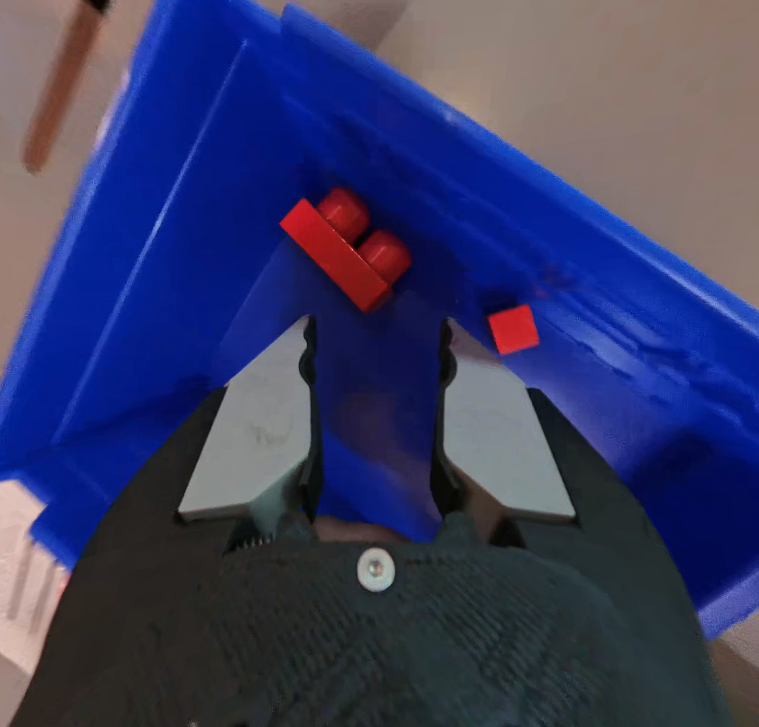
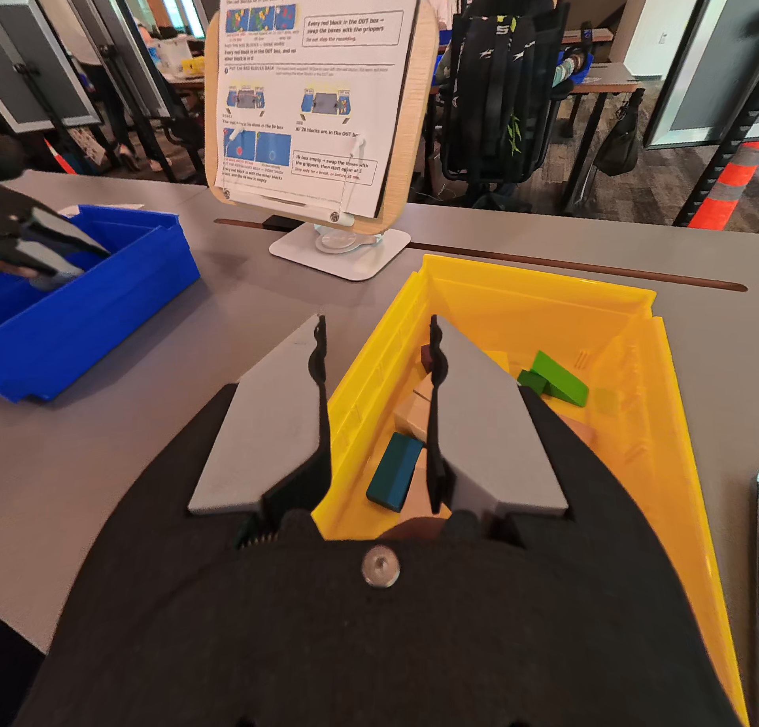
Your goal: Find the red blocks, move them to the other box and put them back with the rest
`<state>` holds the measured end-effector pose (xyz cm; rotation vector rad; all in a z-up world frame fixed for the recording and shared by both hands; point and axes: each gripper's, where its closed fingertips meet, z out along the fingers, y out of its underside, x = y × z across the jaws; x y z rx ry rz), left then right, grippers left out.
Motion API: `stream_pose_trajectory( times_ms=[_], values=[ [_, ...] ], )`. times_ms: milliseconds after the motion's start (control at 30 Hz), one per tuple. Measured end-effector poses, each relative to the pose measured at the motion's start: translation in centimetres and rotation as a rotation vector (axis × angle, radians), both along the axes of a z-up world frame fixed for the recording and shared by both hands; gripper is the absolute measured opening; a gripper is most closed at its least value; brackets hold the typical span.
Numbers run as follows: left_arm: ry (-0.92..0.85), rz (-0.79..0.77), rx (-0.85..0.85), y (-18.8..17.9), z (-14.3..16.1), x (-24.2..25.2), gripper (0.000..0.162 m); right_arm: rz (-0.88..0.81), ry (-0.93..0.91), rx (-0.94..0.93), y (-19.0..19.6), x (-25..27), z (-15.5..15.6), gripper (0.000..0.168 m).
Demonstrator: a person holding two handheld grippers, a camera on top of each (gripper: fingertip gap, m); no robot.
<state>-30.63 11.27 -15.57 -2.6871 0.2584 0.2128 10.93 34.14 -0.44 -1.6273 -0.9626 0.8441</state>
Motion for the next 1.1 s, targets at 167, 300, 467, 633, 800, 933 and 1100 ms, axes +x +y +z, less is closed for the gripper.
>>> stream_pose_trajectory(
  times_ms=[167,300,467,633,800,933,1100],
  values=[
    [-0.269,0.129,0.014,2.6,-2.3,0.3,0.033,-0.002,-0.01,0.024,-0.2,0.3,0.2,0.047],
    [-0.291,0.162,0.082,2.8,-2.0,-0.4,0.023,0.0,0.006,0.017,-0.1,0.7,0.4,0.047],
    [-0.084,0.121,0.353,1.4,4.2,-0.3,0.018,0.077,0.059,-0.014,-1.8,0.4,1.4,0.047],
    [0.083,-0.11,0.759,-0.8,12.9,9.3,0.017,0.328,0.15,-0.075,-7.7,-2.9,2.9,0.05],
    [0.037,-0.387,0.957,-2.9,15.6,23.2,0.017,0.746,0.153,-0.143,-19.0,-7.2,3.1,0.065],
    [0.043,-0.53,0.988,-3.1,14.5,30.5,0.017,0.88,0.102,-0.153,-24.4,-9.1,1.9,0.08],
    [0.155,-0.588,0.968,-1.9,12.8,33.6,0.016,0.939,0.008,-0.178,-26.9,-10.5,-0.5,0.057]
  ],
)
